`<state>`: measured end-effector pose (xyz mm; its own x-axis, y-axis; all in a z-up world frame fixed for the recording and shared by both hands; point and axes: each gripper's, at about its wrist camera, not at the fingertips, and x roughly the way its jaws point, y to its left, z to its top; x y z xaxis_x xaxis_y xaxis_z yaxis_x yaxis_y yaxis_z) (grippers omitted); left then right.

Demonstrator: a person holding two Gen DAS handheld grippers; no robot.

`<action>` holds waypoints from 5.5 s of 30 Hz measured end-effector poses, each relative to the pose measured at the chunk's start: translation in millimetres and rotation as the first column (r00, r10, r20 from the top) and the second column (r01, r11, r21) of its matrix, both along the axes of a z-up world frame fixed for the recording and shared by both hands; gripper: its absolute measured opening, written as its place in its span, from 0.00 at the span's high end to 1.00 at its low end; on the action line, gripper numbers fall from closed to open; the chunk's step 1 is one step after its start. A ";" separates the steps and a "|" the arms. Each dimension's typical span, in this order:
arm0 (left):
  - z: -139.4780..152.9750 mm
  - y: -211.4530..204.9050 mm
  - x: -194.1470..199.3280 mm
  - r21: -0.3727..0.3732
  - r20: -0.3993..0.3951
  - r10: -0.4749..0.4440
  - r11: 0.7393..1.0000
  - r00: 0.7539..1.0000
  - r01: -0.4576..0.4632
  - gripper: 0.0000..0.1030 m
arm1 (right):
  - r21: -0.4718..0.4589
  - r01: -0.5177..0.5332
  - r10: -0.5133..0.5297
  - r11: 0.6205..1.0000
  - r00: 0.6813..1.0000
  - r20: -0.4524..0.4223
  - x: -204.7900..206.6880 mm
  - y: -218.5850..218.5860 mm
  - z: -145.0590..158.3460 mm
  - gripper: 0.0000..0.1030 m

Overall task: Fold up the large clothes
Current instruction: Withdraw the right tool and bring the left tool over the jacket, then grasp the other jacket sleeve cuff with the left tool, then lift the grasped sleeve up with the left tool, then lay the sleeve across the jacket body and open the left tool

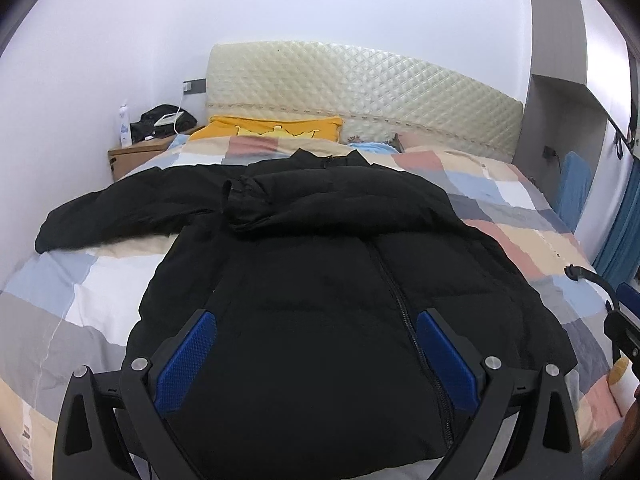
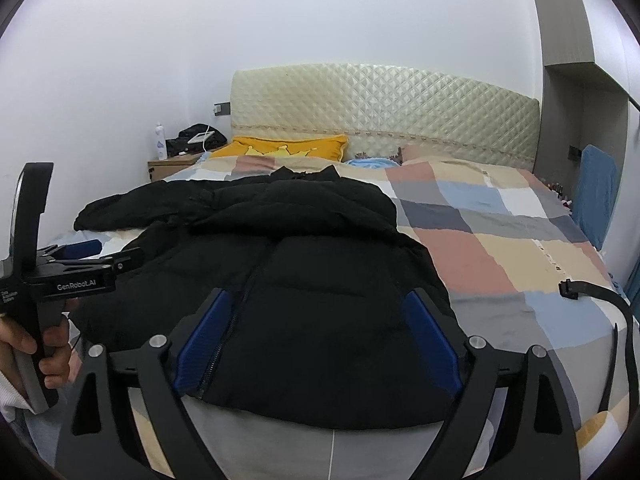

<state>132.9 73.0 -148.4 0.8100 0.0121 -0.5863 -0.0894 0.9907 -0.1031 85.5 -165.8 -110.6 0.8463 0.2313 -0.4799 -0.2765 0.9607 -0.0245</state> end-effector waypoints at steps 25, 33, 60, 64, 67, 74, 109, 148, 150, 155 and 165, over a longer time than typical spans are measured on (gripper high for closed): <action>63.9 248.1 85.0 0.001 -0.056 0.233 0.973 0.971 -0.233 0.01 | 0.163 0.109 -0.112 0.981 0.994 0.009 18.7 -26.5 -7.1 0.00; 8.5 367.7 106.5 -0.064 -0.180 0.366 0.922 0.913 -0.382 0.01 | 0.136 0.098 -0.103 0.986 0.994 0.027 27.9 -13.5 -8.3 0.00; -143.1 570.3 131.5 -0.463 -0.195 0.559 0.672 0.806 -0.578 0.05 | 0.048 0.179 -0.167 0.983 0.969 -0.183 100.8 31.9 -49.7 0.00; -142.1 596.6 142.9 -0.505 -0.216 0.612 0.598 0.761 -0.623 0.28 | 0.014 0.192 -0.187 0.981 0.969 -0.160 107.9 39.8 -50.4 0.00; -150.6 610.4 152.6 -0.519 -0.272 0.598 0.568 0.754 -0.638 0.43 | 0.008 0.195 -0.190 0.981 0.963 -0.190 113.6 41.2 -56.2 0.00; -122.7 599.9 157.2 -0.445 -0.260 0.613 0.610 0.746 -0.656 0.88 | -0.005 0.182 -0.179 0.983 0.961 -0.213 114.4 42.2 -59.4 0.00; 197.5 349.3 121.6 -0.077 0.172 0.540 0.841 0.824 -0.535 0.95 | 0.065 0.031 -0.024 0.997 0.995 -0.097 56.6 -18.2 -9.8 0.00; 145.9 -162.0 313.7 0.191 0.107 -0.111 0.978 0.988 0.089 0.95 | 0.194 0.142 -0.120 0.971 0.985 -0.122 80.0 -93.7 -7.3 0.00; 123.8 -177.1 319.6 0.202 0.096 -0.127 0.974 0.987 0.106 0.95 | 0.187 0.159 -0.135 0.969 0.982 -0.132 81.5 -98.1 -11.1 0.00; 58.2 -205.6 331.2 0.192 0.090 -0.132 0.975 0.987 0.113 0.95 | 0.163 0.172 -0.152 0.972 0.980 -0.127 87.0 -100.4 -17.7 0.00; -45.6 -233.3 362.2 0.188 -0.052 -0.126 0.973 0.991 0.134 0.95 | 0.235 0.210 -0.169 0.949 0.968 -0.184 104.1 -115.8 -35.7 0.00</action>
<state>495.1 -160.3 -194.0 0.7881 0.0229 -0.6151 0.0412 0.9951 0.0899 189.6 -281.6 -146.2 0.8031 0.2042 -0.5597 -0.0691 0.9650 0.2529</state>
